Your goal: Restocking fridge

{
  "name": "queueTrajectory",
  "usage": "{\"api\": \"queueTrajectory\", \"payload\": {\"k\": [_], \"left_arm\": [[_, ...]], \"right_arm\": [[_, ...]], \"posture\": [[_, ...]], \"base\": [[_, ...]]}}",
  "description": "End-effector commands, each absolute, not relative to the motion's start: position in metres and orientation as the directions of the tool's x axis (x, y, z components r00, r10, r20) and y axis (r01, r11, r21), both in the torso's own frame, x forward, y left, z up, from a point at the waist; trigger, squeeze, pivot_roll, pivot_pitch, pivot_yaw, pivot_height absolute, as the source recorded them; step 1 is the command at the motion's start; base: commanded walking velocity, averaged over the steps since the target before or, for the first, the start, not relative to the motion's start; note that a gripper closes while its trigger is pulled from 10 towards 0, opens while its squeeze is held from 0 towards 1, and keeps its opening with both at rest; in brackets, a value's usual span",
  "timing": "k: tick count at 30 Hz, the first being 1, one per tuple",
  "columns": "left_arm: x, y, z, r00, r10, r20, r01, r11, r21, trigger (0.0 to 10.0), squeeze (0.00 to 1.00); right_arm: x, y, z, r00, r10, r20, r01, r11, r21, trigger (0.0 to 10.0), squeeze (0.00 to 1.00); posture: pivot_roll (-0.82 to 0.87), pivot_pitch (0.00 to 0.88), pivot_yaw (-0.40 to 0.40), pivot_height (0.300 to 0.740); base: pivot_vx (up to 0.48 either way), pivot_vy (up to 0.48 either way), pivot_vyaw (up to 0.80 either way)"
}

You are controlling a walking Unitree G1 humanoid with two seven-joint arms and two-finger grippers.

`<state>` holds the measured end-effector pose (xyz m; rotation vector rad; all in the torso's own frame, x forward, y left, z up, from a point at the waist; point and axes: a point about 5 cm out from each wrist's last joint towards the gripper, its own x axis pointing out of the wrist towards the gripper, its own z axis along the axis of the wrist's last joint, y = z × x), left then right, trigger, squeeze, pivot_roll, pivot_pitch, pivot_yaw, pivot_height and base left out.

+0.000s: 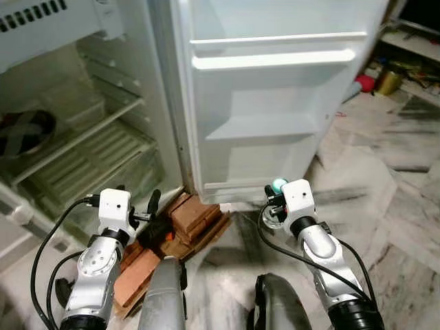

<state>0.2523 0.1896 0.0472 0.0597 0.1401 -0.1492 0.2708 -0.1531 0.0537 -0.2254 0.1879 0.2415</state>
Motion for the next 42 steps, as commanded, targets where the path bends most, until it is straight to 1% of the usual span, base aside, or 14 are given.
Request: {"api": "queueTrajectory", "payload": {"k": [1,21,29,37,42], "left_arm": [[0.255,0.187,0.051,0.979,-0.161,-0.124,0.17,0.984,0.058,10.0,0.0],[0.257,0.181,0.05,0.977,-0.173,-0.122,0.181,0.982,0.058,10.0,0.0],[0.258,0.18,0.049,0.978,-0.167,-0.122,0.173,0.984,0.041,10.0,0.0],[0.257,0.182,0.049,0.981,-0.147,-0.126,0.153,0.987,0.042,10.0,0.0],[0.254,0.184,0.049,0.981,-0.142,-0.128,0.149,0.988,0.046,10.0,0.0]], "right_arm": [[0.274,-0.154,0.061,0.961,0.219,-0.171,-0.251,0.947,-0.199,10.0,0.0],[0.274,-0.152,0.061,0.959,0.227,-0.17,-0.259,0.945,-0.201,10.0,0.0],[0.274,-0.152,0.061,0.959,0.227,-0.171,-0.26,0.944,-0.205,10.0,0.0],[0.273,-0.151,0.06,0.959,0.231,-0.166,-0.262,0.945,-0.198,10.0,0.0],[0.273,-0.144,0.061,0.953,0.268,-0.138,-0.289,0.943,-0.167,10.0,0.0]], "posture": [[0.01,0.085,0.021,0.655],[0.0,0.086,0.019,0.655],[0.0,0.087,0.018,0.655],[0.0,0.095,0.016,0.655],[0.01,0.116,0.015,0.655]], "base": [[0.337,0.0,0.0],[0.41,0.0,0.0],[0.37,-0.185,0.0],[0.0,0.0,0.0],[0.0,0.0,0.0]]}}
